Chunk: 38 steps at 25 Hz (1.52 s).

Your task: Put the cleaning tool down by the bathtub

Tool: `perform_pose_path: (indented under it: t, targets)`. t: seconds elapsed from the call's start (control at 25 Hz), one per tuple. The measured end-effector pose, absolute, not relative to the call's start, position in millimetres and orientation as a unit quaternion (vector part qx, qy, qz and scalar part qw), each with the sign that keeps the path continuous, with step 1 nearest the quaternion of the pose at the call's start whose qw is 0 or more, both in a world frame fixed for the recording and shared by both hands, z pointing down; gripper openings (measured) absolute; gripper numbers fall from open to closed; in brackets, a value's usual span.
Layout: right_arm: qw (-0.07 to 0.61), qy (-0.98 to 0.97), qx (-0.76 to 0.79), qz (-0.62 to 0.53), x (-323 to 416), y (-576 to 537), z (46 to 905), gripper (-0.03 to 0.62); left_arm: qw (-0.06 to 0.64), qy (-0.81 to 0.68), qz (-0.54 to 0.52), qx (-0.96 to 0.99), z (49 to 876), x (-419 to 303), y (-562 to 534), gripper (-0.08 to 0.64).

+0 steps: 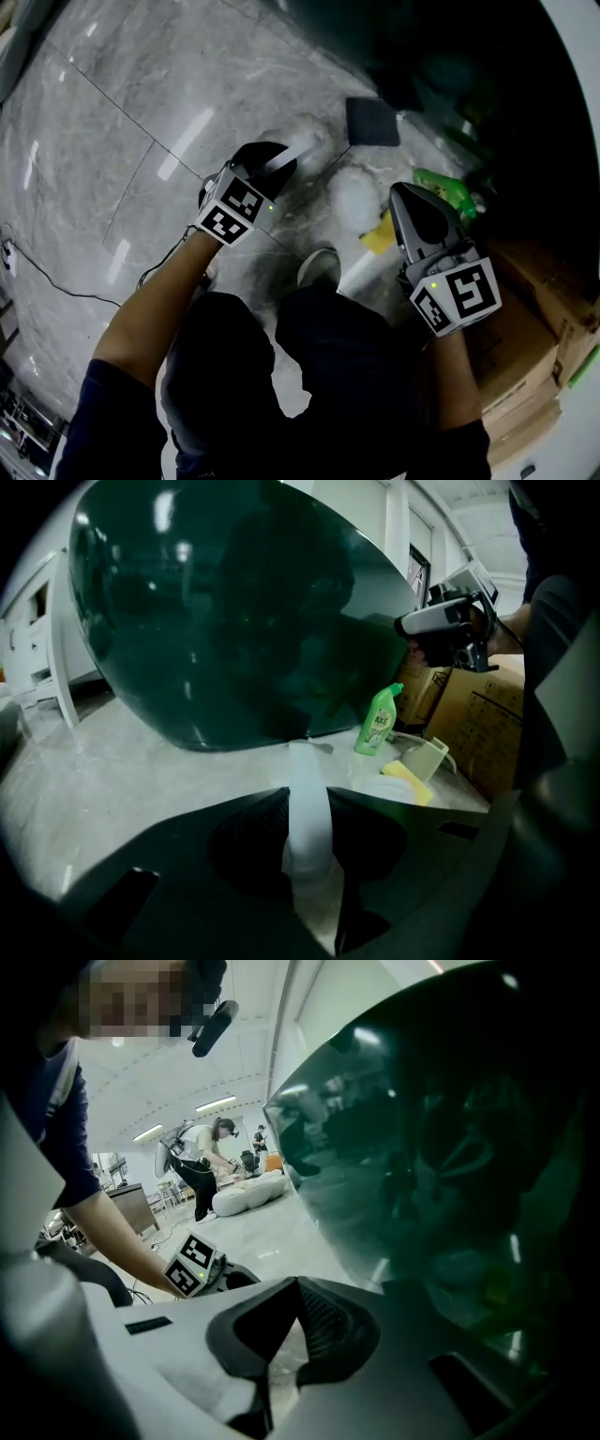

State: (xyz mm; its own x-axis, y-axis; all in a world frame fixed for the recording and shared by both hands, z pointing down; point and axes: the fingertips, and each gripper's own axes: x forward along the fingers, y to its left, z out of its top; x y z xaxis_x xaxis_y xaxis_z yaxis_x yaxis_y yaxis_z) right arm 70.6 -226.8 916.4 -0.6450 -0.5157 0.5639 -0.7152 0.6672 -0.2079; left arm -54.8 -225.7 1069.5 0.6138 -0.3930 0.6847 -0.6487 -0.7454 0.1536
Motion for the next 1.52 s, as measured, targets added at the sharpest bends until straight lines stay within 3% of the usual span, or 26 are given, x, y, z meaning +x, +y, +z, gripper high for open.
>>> perform_pose_path:
  t: [0.76, 1.24, 1.52]
  targets:
    - [0.263, -0.878, 0.342, 0.209, 72.7, -212.7, 944.4, 0.003, 0.19, -0.243, 0.399, 0.863, 1172.4, -51.0, -198.3, 0.109]
    - [0.268, -0.873, 0.348, 0.213, 65.4, -207.8, 948.1, 0.003, 0.191, -0.239, 0.403, 0.862, 1176.7, -56.0, -191.7, 0.117]
    - [0.264, -0.875, 0.349, 0.207, 62.1, -206.0, 943.1, 0.003, 0.185, -0.243, 0.39, 0.869, 1161.6, -56.0, -195.1, 0.162]
